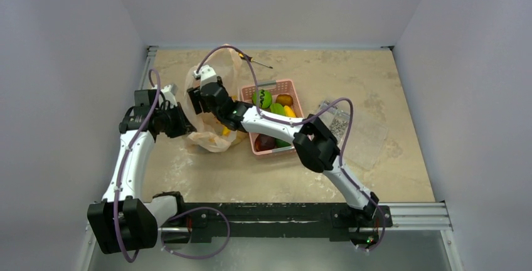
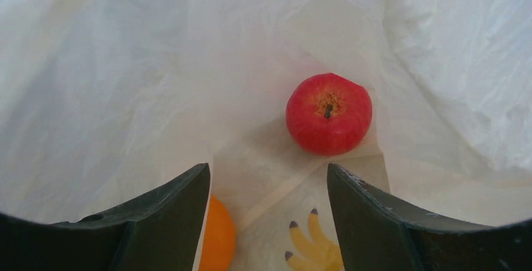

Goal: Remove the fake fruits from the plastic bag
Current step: Take out the fake fruit from the plastic bag.

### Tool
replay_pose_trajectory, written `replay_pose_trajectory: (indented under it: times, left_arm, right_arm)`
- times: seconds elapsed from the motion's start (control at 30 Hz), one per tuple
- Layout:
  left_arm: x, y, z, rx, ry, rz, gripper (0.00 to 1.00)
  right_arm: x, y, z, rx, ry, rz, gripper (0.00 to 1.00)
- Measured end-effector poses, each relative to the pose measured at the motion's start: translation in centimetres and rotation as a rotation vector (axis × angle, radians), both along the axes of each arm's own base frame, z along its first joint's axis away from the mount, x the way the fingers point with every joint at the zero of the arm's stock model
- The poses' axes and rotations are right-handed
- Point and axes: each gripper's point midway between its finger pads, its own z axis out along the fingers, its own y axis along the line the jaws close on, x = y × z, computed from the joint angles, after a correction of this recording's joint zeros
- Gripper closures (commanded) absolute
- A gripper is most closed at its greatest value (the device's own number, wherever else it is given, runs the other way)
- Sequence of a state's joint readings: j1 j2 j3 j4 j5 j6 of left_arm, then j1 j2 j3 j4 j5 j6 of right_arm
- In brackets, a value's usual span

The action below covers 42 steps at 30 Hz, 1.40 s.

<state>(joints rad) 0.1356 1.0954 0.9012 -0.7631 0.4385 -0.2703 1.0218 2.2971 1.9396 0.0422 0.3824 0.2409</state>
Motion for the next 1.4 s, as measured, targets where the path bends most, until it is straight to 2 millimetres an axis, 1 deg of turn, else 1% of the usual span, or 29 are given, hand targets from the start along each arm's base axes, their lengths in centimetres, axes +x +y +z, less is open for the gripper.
replay_pose_trajectory:
  times: [0.07,0.13,0.27,0.37,0.5,0.63,0.77,0.87,1.0,1.1,1.13,1.23,1.3,1.4]
  left_arm:
    - [0.0,-0.1,0.0,-0.002,0.000,-0.002,1.00]
    - [0.0,-0.1,0.0,-0.004,0.000,-0.003,1.00]
    - [0.0,-0.1,0.0,-0.004,0.000,-0.003,1.00]
    - [0.0,-0.1,0.0,-0.007,0.000,-0.005,1.00]
    - [0.0,-0.2,0.1,-0.008,0.000,-0.005,1.00]
    - [0.1,-0.3,0.1,-0.014,-0.006,-0.008,1.00]
    - [0.2,-0.4,0.2,-0.020,-0.011,-0.012,1.00]
    - [0.3,-0.4,0.3,-0.023,-0.013,-0.014,1.00]
    - [0.3,-0.6,0.3,-0.030,-0.011,-0.016,1.00]
    - [0.3,-0.6,0.3,-0.033,-0.011,-0.018,1.00]
    - [0.3,-0.6,0.3,-0.033,-0.012,-0.019,1.00]
    - [0.4,-0.6,0.3,-0.035,-0.014,-0.020,1.00]
    - [0.4,-0.7,0.3,-0.036,-0.014,-0.021,1.00]
    - [0.4,-0.7,0.3,-0.037,-0.013,-0.021,1.00]
  right_arm:
    - [1.1,0.6,-0.8,-0.019,-0.022,-0.021,0.26]
    - [1.7,0.8,-1.9,-0.047,-0.032,-0.035,0.23]
    - [2.7,0.6,-4.4,-0.105,-0.036,-0.057,0.20]
    - [3.0,0.3,-5.7,-0.132,-0.030,-0.061,0.18]
    - [4.2,0.1,-6.3,-0.133,-0.032,-0.076,0.13]
    - [5.8,0.0,-6.1,-0.120,-0.046,-0.093,0.07]
    - [7.0,-0.1,-6.2,-0.115,-0.059,-0.102,0.04]
    - [7.5,0.0,-6.7,-0.120,-0.064,-0.102,0.02]
    - [8.3,0.4,-7.2,-0.114,-0.076,-0.103,0.03]
    - [8.8,1.2,-7.8,-0.098,-0.082,-0.100,0.07]
    - [8.9,1.4,-8.0,-0.092,-0.083,-0.098,0.10]
    - [9.1,1.7,-9.0,-0.085,-0.072,-0.089,0.28]
    - [9.2,1.7,-9.4,-0.078,-0.063,-0.090,0.33]
    - [9.6,1.6,-9.2,-0.059,-0.054,-0.084,0.47]
